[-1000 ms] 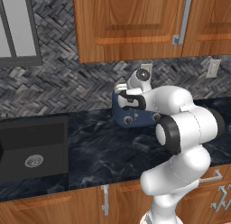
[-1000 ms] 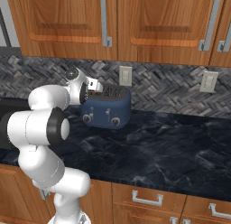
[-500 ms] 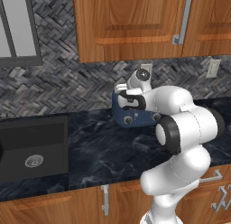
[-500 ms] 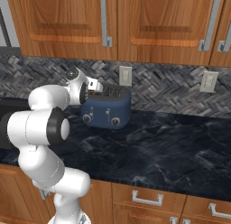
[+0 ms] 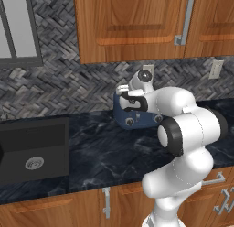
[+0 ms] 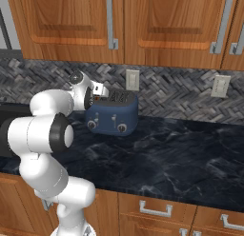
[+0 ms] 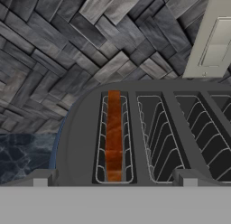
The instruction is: Start the toaster. Once the lever pops up, take the bread to the plate on the dining counter.
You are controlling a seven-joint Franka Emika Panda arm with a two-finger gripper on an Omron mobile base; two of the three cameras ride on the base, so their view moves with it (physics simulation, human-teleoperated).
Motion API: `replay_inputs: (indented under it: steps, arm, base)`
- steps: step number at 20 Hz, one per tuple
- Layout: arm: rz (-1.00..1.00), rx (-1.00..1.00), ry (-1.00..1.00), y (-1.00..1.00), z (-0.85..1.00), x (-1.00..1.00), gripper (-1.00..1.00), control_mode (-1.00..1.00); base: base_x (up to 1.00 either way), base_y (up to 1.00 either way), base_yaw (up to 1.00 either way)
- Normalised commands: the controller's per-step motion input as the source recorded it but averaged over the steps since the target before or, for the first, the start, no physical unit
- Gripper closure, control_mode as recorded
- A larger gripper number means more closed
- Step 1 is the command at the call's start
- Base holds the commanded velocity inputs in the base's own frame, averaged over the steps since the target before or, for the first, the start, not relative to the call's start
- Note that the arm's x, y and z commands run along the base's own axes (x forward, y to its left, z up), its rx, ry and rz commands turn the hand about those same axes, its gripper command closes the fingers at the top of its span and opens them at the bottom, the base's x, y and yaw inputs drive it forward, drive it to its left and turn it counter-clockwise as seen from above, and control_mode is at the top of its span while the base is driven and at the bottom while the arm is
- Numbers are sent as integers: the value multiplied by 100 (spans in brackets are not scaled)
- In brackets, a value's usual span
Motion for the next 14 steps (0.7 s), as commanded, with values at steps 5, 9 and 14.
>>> replay_inputs:
  steps: [5,9,14]
  arm:
    - [0,0,0,0,0,0,-100,-100]
    - [0,0,0,0,0,0,-100,-100]
    - [0,0,0,0,0,0,-100,-100]
  base:
    - [0,0,0]
    - [0,0,0]
    - [0,0,0]
